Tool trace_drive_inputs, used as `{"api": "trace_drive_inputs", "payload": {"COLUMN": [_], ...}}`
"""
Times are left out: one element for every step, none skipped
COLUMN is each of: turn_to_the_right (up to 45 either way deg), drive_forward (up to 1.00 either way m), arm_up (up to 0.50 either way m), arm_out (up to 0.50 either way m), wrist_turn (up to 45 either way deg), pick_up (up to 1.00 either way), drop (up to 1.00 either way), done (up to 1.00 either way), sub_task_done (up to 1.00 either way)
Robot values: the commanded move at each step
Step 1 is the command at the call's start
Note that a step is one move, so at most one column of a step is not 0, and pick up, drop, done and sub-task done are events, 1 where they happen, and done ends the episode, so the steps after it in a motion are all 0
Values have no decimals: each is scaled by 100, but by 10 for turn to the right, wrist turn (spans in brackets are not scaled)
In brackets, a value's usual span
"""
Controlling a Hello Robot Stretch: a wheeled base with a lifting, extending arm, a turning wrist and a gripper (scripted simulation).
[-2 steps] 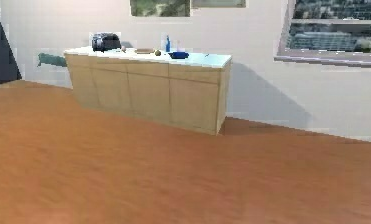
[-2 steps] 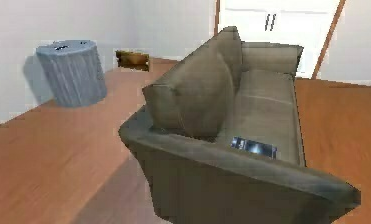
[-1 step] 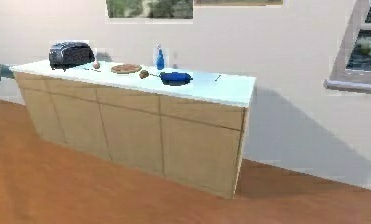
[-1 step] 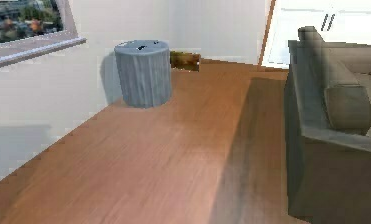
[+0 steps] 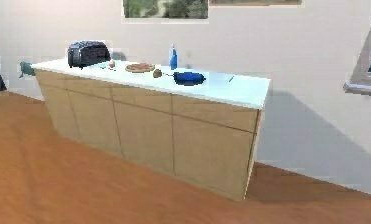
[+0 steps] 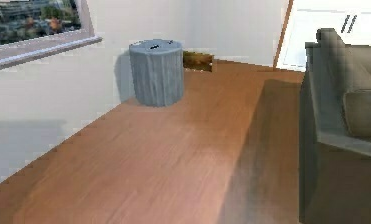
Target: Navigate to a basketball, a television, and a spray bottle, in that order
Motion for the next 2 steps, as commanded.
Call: {"api": "trace_drive_inputs", "payload": {"turn_to_the_right": [0,0], "drive_forward": [90,0], "arm_up": [0,0], "arm_out": [0,0], "wrist_turn": [0,0], "pick_up": [0,0], "drop": [0,0], "done": [0,100], "sub_task_done": [0,0]}}
